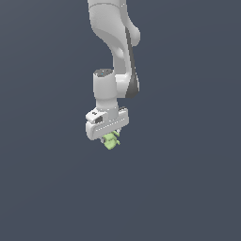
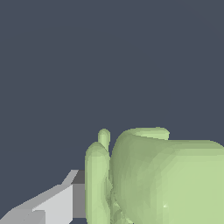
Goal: Pick up the object and move it to a goal position.
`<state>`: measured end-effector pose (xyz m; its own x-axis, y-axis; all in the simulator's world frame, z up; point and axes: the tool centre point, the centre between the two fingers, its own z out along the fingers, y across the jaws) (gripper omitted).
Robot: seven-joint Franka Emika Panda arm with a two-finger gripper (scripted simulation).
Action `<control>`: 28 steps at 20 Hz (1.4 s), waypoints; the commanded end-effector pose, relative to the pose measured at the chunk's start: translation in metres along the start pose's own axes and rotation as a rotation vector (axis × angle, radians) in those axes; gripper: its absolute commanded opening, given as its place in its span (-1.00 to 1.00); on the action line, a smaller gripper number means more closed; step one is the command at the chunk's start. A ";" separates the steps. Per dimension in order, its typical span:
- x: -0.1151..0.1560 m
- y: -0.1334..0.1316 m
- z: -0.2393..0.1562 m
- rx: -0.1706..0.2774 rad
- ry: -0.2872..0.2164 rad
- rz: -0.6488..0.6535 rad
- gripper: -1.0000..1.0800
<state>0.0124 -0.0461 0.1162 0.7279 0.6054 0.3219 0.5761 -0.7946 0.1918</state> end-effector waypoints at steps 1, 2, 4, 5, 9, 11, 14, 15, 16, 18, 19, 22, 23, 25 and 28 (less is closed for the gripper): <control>0.008 0.019 -0.009 -0.028 0.049 -0.009 -1.00; 0.011 0.026 -0.012 -0.038 0.068 -0.012 -1.00; 0.016 0.039 -0.019 -0.056 0.103 -0.018 -1.00; 0.019 0.045 -0.023 -0.065 0.120 -0.021 -1.00; 0.028 0.068 -0.037 -0.099 0.184 -0.031 -1.00; 0.032 0.079 -0.044 -0.115 0.215 -0.036 -1.00; 0.038 0.095 -0.055 -0.138 0.260 -0.044 -1.00; 0.040 0.100 -0.059 -0.146 0.275 -0.046 -1.00; 0.042 0.105 -0.063 -0.154 0.290 -0.048 -1.00; 0.045 0.115 -0.071 -0.169 0.320 -0.053 -1.00; 0.047 0.120 -0.076 -0.177 0.336 -0.056 -1.00; 0.052 0.136 -0.089 -0.201 0.383 -0.064 -1.00; 0.053 0.141 -0.094 -0.209 0.399 -0.066 -1.00; 0.056 0.151 -0.104 -0.226 0.432 -0.071 -1.00; 0.060 0.167 -0.119 -0.252 0.483 -0.080 -1.00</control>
<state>0.1053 -0.1422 0.2681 0.4206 0.6221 0.6604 0.4816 -0.7700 0.4186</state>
